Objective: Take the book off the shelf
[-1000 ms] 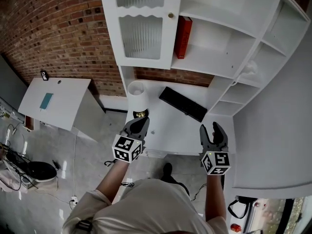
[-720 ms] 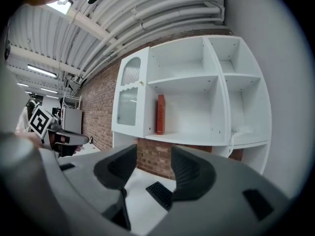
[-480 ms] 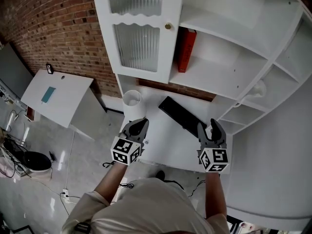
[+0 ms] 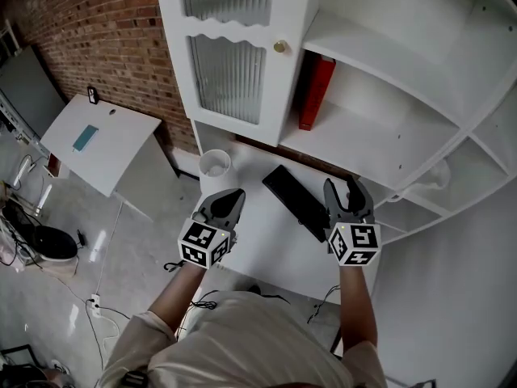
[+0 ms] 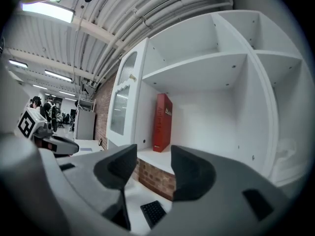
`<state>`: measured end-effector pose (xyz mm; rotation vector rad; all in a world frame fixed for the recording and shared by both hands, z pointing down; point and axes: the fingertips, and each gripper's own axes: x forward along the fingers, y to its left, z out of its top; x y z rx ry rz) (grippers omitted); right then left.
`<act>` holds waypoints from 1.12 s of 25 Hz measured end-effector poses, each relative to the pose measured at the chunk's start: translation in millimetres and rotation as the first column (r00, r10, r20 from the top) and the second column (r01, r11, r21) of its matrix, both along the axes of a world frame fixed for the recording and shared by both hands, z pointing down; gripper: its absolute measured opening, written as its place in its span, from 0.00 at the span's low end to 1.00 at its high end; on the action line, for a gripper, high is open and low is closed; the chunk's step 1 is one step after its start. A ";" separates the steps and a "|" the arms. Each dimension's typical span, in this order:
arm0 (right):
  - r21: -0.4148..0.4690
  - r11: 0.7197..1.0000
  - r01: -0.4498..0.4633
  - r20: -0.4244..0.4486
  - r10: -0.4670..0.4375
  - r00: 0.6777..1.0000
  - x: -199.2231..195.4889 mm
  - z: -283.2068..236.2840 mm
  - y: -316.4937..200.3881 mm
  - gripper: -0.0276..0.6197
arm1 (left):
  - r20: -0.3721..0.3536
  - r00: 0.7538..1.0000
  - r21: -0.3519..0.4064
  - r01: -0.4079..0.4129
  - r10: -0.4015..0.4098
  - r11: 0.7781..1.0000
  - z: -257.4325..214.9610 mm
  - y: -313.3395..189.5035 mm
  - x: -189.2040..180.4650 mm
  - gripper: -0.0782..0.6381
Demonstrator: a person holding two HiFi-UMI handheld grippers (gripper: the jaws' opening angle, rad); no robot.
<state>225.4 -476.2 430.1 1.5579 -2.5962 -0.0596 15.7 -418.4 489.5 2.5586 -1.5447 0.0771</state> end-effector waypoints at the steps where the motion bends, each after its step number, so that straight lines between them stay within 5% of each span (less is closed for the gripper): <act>1: 0.001 1.000 0.011 0.004 -0.011 1.000 -1.3 -3.1 -7.6 0.35 | 0.000 1.000 0.000 0.004 -0.004 1.000 -1.1 -1.8 1.4 0.10; 13: 0.001 0.996 0.093 -0.025 -0.093 0.995 -35.9 -17.1 -70.2 0.35 | 0.028 1.000 0.023 -0.004 0.004 1.000 -17.1 -29.0 5.1 0.10; 28: -0.022 1.000 0.021 -0.028 -0.022 0.999 -74.8 -40.8 -143.1 0.40 | -0.006 0.993 0.030 -0.119 0.119 0.992 -60.5 -76.7 0.3 0.10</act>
